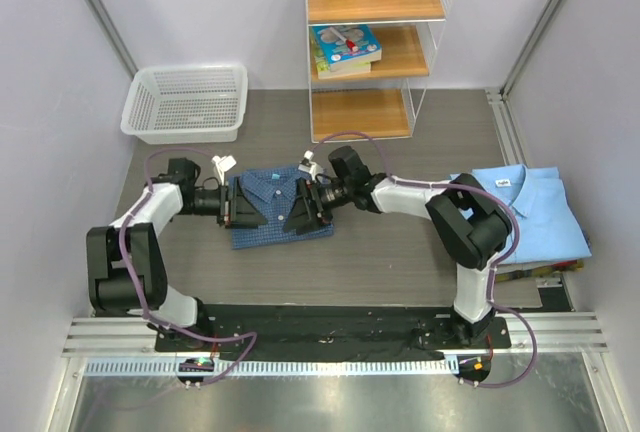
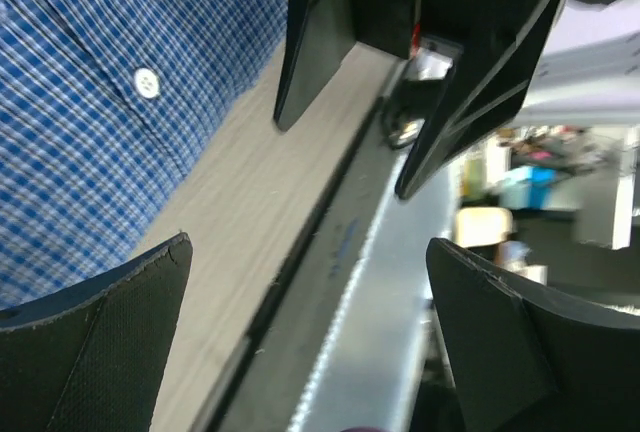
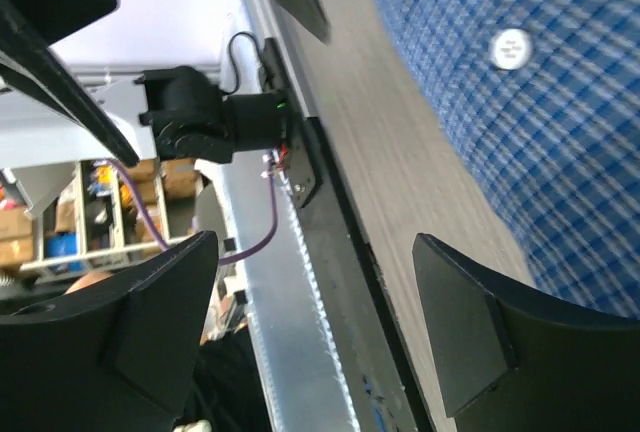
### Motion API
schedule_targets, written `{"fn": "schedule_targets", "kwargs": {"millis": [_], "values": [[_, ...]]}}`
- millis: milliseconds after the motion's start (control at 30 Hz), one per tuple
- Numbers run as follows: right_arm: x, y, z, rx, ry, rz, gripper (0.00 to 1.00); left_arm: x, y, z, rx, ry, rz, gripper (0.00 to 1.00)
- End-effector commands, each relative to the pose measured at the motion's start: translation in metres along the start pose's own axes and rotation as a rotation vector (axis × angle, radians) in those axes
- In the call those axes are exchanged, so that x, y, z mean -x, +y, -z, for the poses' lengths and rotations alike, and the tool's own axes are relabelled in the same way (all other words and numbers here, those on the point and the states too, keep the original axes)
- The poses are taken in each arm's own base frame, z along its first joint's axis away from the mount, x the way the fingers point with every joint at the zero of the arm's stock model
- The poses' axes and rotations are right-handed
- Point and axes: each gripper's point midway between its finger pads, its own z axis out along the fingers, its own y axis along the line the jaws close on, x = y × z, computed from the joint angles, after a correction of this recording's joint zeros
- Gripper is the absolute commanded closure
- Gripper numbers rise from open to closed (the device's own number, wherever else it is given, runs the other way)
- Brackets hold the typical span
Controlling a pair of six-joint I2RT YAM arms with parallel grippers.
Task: Fold and stack the long sleeve shirts
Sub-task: Fold the shirt, then neatly place the folded shirt to the corner
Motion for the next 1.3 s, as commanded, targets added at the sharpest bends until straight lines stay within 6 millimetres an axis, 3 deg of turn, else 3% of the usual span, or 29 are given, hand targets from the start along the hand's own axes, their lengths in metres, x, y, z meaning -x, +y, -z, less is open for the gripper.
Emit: {"fn": "schedule_targets", "kwargs": {"millis": [0,100,233,367,433,533,567,633,667,700,767,800,867,900,1033,1100,1133,1267], "values": [[0.015,-0.005,-0.002,0.074,-0.033,-0.005,0.15,0.014,0.002,-0.011,-0.096,-0.022,0.138,0.0],[0.005,-0.038,-0.006,0.043,-0.007,-0.082,0.15,-0.002,0.029,-0.017,-0.05,0.033,0.203,0.0],[-0.02,-0.077,0.001,0.022,-0.002,-0.248,0.15,-0.013,0.068,-0.021,-0.045,0.059,0.415,0.0],[-0.028,-0.1,0.007,-0.018,-0.004,-0.313,0.15,-0.013,0.087,-0.015,-0.013,0.035,0.48,0.0],[-0.031,-0.101,0.011,-0.017,0.004,-0.318,0.15,-0.009,0.091,-0.009,0.0,0.007,0.474,0.0],[-0.021,-0.082,0.03,-0.042,0.011,-0.226,0.16,0.014,0.072,0.006,0.01,-0.049,0.317,0.0],[-0.01,-0.061,0.042,-0.035,-0.018,-0.162,0.17,0.017,0.061,0.011,0.017,-0.043,0.279,0.0],[0.001,-0.049,0.065,-0.061,-0.067,-0.127,0.18,0.04,0.037,0.026,0.073,-0.069,0.063,0.0],[0.015,-0.037,0.082,-0.101,-0.145,-0.072,0.18,0.037,0.037,0.024,0.149,-0.023,-0.008,0.0],[0.021,-0.043,0.097,-0.141,-0.201,-0.078,0.18,0.044,0.024,0.028,0.211,-0.022,-0.14,0.0],[0.024,-0.05,0.119,-0.244,-0.309,-0.062,0.2,0.041,0.022,0.009,0.368,0.083,-0.383,0.0],[0.02,-0.062,0.129,-0.289,-0.341,-0.082,0.2,0.049,0.012,0.001,0.417,0.072,-0.54,0.0],[0.018,-0.074,0.137,-0.356,-0.366,-0.095,0.21,0.047,0.025,-0.009,0.585,0.121,-0.714,0.0],[0.019,-0.085,0.143,-0.397,-0.388,-0.117,0.21,0.044,0.012,-0.04,0.568,0.155,-0.849,0.02],[0.02,-0.108,0.151,-0.482,-0.434,-0.211,0.18,0.022,0.004,-0.099,0.575,0.32,-1.07,0.23],[0.016,-0.114,0.149,-0.494,-0.437,-0.254,0.18,0.021,0.005,-0.115,0.594,0.335,-1.172,0.31],[0.016,-0.114,0.148,-0.489,-0.436,-0.259,0.18,0.016,-0.001,-0.137,0.567,0.333,-1.252,0.32],[0.013,-0.121,0.143,-0.472,-0.443,-0.31,0.17,-0.003,0.011,-0.166,0.546,0.406,-1.381,0.38]]}}
